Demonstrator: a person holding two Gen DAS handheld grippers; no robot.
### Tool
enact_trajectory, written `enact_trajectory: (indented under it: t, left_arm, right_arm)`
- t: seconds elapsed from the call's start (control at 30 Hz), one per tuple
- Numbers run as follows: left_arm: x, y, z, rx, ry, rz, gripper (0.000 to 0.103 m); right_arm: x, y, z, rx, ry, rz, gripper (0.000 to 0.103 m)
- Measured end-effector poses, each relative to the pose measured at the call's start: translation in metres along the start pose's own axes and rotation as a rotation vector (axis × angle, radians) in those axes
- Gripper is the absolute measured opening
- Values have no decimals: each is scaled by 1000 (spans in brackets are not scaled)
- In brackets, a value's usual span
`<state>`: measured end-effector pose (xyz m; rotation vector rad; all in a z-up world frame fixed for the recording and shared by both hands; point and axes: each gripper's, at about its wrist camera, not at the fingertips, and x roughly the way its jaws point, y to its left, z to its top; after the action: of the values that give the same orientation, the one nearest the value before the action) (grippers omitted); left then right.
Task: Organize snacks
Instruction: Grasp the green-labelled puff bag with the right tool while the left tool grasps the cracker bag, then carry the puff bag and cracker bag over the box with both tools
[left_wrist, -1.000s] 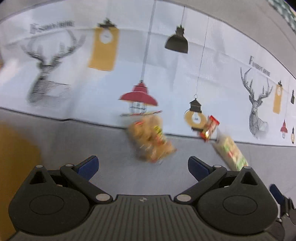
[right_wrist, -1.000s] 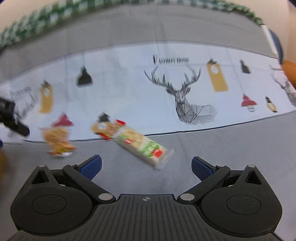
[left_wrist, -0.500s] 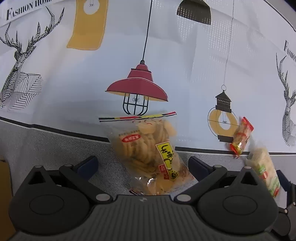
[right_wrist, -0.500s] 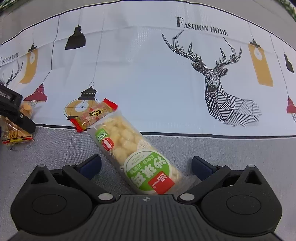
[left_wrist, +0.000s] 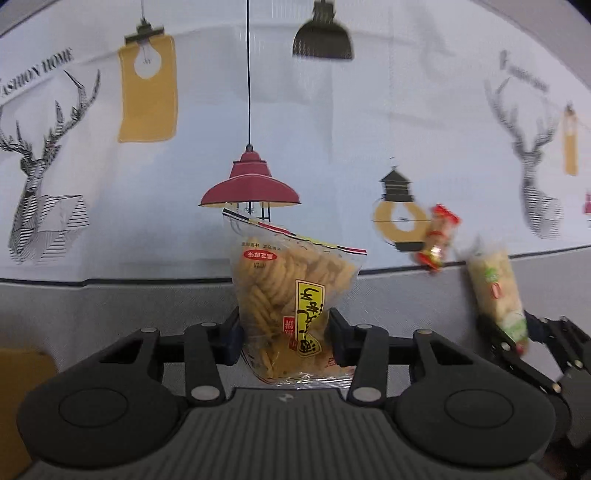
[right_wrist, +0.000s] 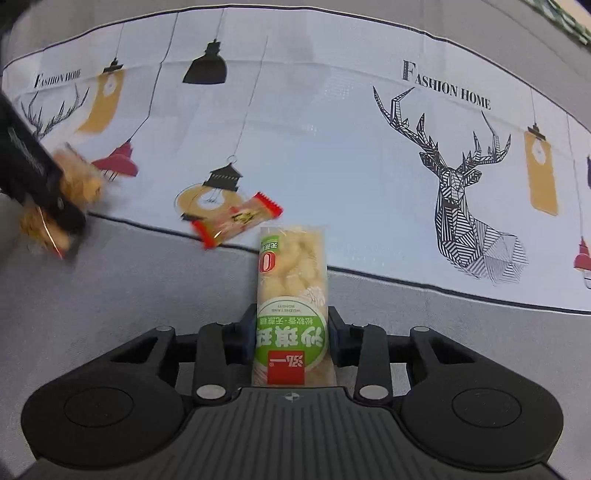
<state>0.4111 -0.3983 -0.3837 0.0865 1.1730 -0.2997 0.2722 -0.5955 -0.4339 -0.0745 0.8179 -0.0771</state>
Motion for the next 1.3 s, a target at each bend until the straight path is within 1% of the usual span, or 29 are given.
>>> enact_trajectory:
  t: [0.07, 0.2, 0.3, 0.37, 0.43, 0.5, 0.6, 0.77, 0.83, 0.9, 1.07, 1.17, 1.3]
  left_arm:
    - [-21, 4, -8, -11, -6, -31, 50]
    - [-75, 3, -29, 7, -69, -57, 50]
    - [-117, 3, -49, 27, -107, -45, 50]
    - [-147, 3, -67, 39, -134, -23, 50]
    - [-176, 6, -88, 54, -162, -3, 50]
    - [-203, 14, -113, 58, -170, 14, 50]
    - [-239, 33, -153, 53, -176, 21, 50]
    - [-294, 72, -221, 53, -205, 78, 50]
    - [-314, 89, -246, 45, -220, 97, 50]
    - [-333, 106, -270, 35, -234, 114, 50]
    - [-373, 142, -325, 2, -285, 145, 50]
    - [-393, 160, -355, -32, -322, 155, 50]
    - [-412, 176, -394, -69, -346, 138, 50]
  right_arm:
    - [-10, -1, -2, 47, -6, -28, 38]
    - [-50, -12, 1, 177, -59, -67, 38]
    - [-93, -12, 4, 231, -121, -86, 38]
    - [-127, -7, 4, 261, -165, -88, 38]
    - [-160, 2, 2, 291, -200, -77, 38]
    - [-192, 13, 0, 312, -229, -65, 38]
    - [-240, 40, -8, 328, -262, -19, 38]
    - [-314, 99, -28, 308, -305, 75, 38]
    - [-339, 124, -37, 295, -306, 117, 38]
    - [-361, 149, -45, 282, -293, 179, 38]
    - [-407, 208, -64, 217, -277, 284, 38]
    - [-432, 241, -73, 152, -274, 329, 38]
    - [-460, 279, -84, 76, -276, 372, 38]
